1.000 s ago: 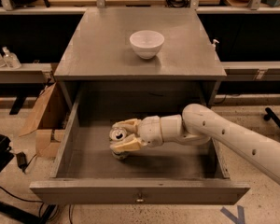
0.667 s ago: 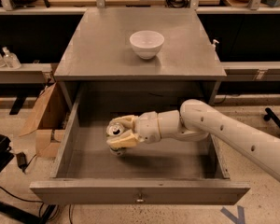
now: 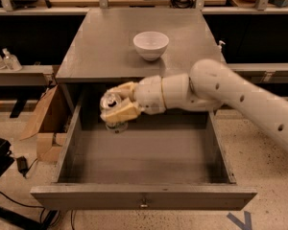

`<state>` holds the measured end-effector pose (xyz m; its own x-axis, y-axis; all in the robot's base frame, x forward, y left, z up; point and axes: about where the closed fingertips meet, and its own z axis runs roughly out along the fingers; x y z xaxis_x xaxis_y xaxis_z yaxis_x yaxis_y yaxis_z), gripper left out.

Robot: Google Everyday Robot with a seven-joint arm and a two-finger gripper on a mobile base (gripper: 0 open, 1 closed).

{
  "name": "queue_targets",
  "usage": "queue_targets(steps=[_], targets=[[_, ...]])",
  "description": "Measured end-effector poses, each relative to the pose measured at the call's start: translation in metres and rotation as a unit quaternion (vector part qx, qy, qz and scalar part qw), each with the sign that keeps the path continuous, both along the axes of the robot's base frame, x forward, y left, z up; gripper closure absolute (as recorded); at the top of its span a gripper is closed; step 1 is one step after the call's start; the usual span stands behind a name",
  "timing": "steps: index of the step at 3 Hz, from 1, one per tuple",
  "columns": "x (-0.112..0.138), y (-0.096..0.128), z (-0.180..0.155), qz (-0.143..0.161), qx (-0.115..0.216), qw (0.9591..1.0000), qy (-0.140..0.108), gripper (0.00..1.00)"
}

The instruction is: Pick 7up can from top drawer and place on counter

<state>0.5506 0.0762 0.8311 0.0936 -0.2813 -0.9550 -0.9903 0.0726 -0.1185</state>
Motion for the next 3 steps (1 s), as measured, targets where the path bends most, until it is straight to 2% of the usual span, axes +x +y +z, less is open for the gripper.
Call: queue_targets(steps=[1,2,3], targets=[[0.023,0.016,0.083,-0.030,-0.013,0.9991,-0.027,1.00],[0.069,0.036,0.137,-0.077,-0.015,0.9963,-0.035,1.00],[0.134,0.063,0.173,-0.138,-0.003,0.9899,-0.031,1.00]])
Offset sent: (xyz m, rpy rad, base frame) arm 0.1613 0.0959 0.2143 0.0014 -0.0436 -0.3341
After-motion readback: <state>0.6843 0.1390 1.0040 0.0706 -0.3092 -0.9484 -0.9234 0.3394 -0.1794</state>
